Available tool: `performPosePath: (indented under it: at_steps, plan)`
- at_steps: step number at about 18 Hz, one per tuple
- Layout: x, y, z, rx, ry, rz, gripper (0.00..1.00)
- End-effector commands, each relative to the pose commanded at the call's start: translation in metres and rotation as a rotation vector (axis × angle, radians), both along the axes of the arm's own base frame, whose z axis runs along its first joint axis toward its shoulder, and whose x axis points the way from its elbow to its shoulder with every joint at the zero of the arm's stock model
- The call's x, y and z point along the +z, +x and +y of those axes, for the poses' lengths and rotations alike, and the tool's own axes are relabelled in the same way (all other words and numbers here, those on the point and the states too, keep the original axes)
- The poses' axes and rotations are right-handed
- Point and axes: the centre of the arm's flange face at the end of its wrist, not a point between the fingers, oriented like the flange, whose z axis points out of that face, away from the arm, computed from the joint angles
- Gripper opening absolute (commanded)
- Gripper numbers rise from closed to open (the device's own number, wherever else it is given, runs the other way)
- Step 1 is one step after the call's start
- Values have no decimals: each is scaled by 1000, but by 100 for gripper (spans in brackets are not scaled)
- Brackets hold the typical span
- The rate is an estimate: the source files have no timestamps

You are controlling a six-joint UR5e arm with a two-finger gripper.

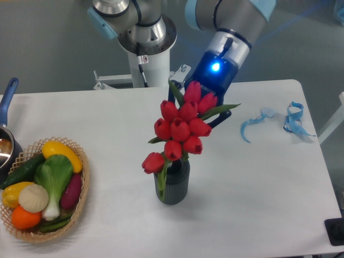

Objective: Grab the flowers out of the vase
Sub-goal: 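Carry the tulip bouquet away from the vase toward the blue ribbon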

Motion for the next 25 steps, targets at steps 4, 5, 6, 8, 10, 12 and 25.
performPosePath:
  at_steps: [4,5,6,8,10,12,25]
  plan:
    - [21,-25,-23,55,19,28,40]
    - [26,-35,-34,80,21,45,40]
    - [30,-45,-45,102,23,63,40]
    - [37,-69,-68,147,27,100,40]
    - [26,-89,-86,171,20,124,40]
    - [12,-97,-94,157,12,177,40]
    - [-50,-131,-128,140,-28,287,40]
